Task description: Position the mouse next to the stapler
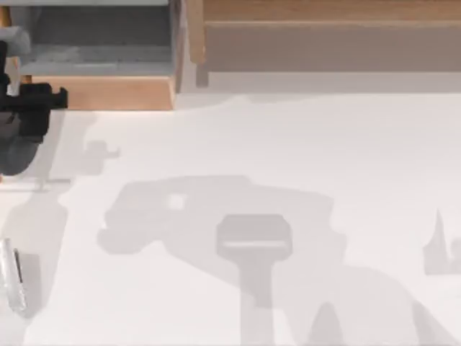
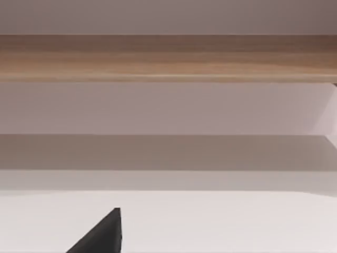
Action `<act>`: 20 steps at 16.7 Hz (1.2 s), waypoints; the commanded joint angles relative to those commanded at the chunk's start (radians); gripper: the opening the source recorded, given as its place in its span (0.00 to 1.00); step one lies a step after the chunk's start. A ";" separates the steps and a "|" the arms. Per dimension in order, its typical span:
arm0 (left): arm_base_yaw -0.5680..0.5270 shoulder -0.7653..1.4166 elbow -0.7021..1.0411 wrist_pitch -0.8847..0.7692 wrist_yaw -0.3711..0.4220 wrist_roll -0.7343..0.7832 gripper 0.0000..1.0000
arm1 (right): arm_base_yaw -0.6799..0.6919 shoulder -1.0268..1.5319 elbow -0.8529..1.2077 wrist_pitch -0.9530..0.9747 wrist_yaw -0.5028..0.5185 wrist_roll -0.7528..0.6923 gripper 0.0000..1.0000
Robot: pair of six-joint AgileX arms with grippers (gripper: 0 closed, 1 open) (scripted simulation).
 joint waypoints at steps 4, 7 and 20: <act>-0.154 -0.071 -0.236 0.083 -0.025 -0.145 0.00 | 0.000 0.000 0.000 0.000 0.000 0.000 1.00; -0.258 -0.095 -0.378 0.145 -0.049 -0.237 0.00 | 0.000 0.000 0.000 0.000 0.000 0.000 1.00; -0.346 -0.099 -0.492 0.212 -0.078 -0.314 0.00 | 0.000 0.000 0.000 0.000 0.000 0.000 1.00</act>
